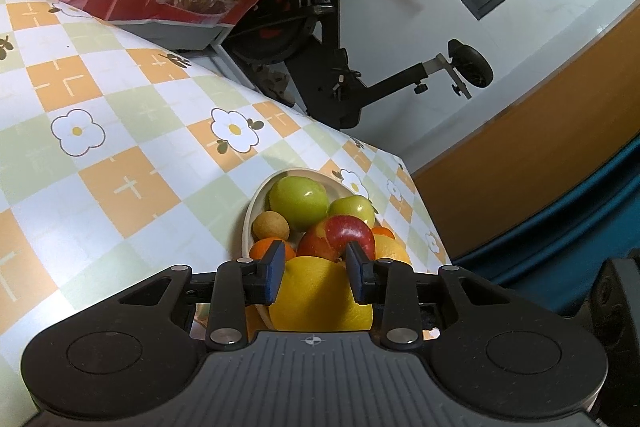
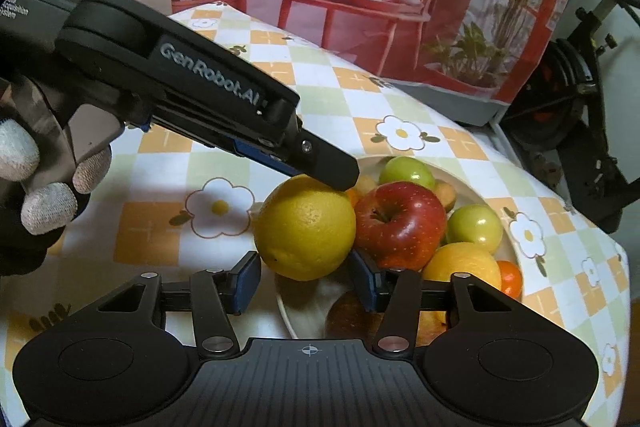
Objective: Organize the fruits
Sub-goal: 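Lift the lemon with both grippers and carry it over the plate, then lower the lemon onto the plate beside the red apple and open both grippers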
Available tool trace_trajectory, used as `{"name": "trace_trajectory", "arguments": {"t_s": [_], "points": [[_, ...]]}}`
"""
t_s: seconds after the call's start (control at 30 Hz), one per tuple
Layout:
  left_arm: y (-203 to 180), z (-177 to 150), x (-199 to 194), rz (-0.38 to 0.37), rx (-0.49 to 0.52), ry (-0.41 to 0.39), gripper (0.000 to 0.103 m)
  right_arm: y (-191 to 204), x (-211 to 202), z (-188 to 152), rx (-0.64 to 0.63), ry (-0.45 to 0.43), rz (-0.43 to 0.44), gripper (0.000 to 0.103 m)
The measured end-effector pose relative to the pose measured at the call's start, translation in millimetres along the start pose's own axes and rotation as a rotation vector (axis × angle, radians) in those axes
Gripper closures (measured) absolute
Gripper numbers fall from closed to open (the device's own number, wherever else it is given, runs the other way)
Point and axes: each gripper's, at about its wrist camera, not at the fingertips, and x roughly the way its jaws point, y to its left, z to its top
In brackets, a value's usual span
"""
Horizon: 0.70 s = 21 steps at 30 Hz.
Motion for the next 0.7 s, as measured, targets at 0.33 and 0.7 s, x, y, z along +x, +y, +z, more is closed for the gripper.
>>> {"name": "trace_trajectory", "arguments": {"t_s": [0.33, 0.7], "points": [[-4, -1, 5, 0.017, 0.019, -0.001, 0.068, -5, -10, 1, 0.052, -0.016, -0.016, 0.055], [3, 1, -9, 0.001, 0.028, -0.025, 0.07, -7, -6, 1, 0.085, 0.005, -0.009, 0.064]]}}
